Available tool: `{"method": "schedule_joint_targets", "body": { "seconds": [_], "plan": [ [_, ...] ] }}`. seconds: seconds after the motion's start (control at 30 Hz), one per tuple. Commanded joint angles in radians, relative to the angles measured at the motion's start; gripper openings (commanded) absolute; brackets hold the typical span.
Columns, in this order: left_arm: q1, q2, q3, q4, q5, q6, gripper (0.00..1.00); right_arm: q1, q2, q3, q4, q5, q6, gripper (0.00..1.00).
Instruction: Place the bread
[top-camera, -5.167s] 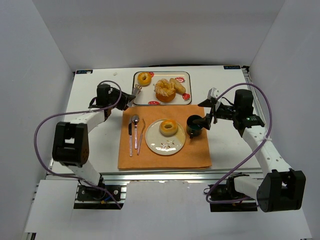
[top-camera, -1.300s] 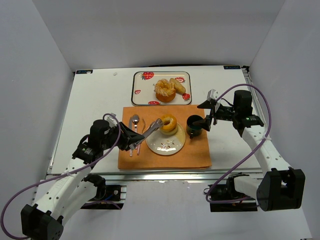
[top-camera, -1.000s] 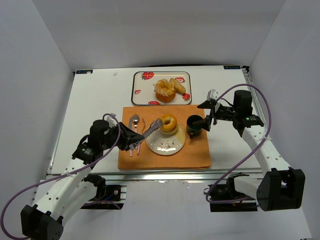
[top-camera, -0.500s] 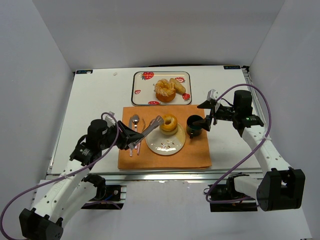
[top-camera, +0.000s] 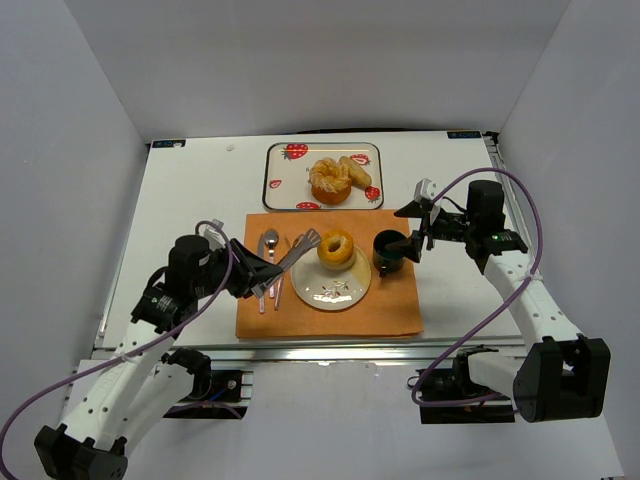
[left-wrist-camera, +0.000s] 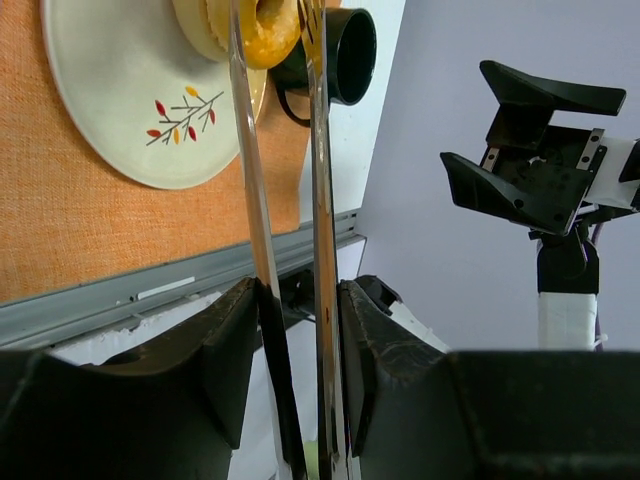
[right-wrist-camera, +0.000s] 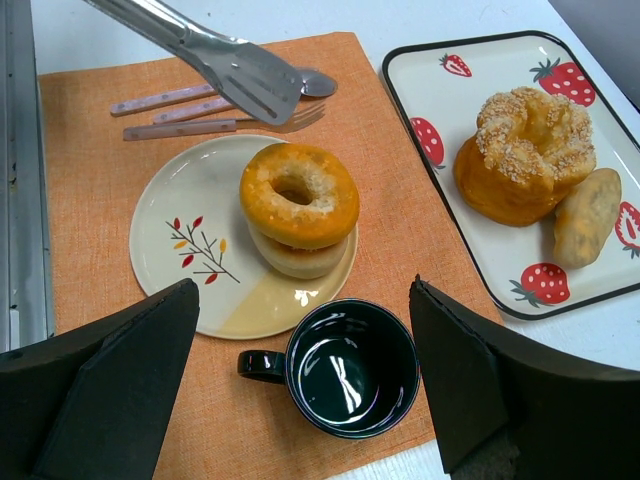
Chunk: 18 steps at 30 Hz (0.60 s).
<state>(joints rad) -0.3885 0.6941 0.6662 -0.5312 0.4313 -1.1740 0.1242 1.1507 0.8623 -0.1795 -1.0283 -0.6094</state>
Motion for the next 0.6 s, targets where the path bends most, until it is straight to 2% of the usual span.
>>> {"method": "schedule_joint_targets", "body": {
  "seconds": [0.0,0.13,0.17,0.23,0.27,0.3,0.33,0.37,0.47,0.53,0.57],
  "plan": [
    [0.013,-0.018,0.05,-0.044,-0.022,0.04,0.47,-0.006,-0.02,0.018,0.003,-0.032,-0.009,0.89],
    [0.022,-0.013,0.097,-0.078,-0.075,0.066,0.41,-0.005,-0.022,0.017,0.003,-0.033,-0.012,0.89],
    [0.023,-0.008,0.114,-0.107,-0.106,0.098,0.31,-0.006,-0.023,0.017,0.003,-0.032,-0.012,0.89],
    [0.028,0.027,0.197,-0.166,-0.211,0.163,0.18,-0.005,-0.023,0.017,0.005,-0.035,-0.012,0.89],
    [0.028,0.045,0.228,-0.227,-0.358,0.251,0.05,-0.006,-0.023,0.017,0.005,-0.036,-0.012,0.89],
    [0.028,0.067,0.257,-0.243,-0.435,0.308,0.0,-0.005,-0.023,0.017,0.005,-0.038,-0.012,0.89],
    [0.028,0.106,0.282,-0.256,-0.524,0.363,0.0,-0.006,-0.022,0.015,0.008,-0.041,-0.012,0.89],
    [0.028,0.119,0.289,-0.225,-0.642,0.481,0.0,-0.005,-0.023,0.015,0.008,-0.044,-0.012,0.89],
    [0.031,0.162,0.237,-0.058,-0.756,0.765,0.0,-0.006,-0.026,0.018,-0.003,-0.05,-0.021,0.89],
    [0.036,0.188,0.146,0.038,-0.818,0.94,0.0,-0.005,-0.025,0.03,-0.017,-0.056,-0.044,0.89],
    [0.045,0.211,0.109,0.147,-0.841,1.067,0.0,-0.005,-0.023,0.035,-0.018,-0.058,-0.047,0.89]
  ]
}}
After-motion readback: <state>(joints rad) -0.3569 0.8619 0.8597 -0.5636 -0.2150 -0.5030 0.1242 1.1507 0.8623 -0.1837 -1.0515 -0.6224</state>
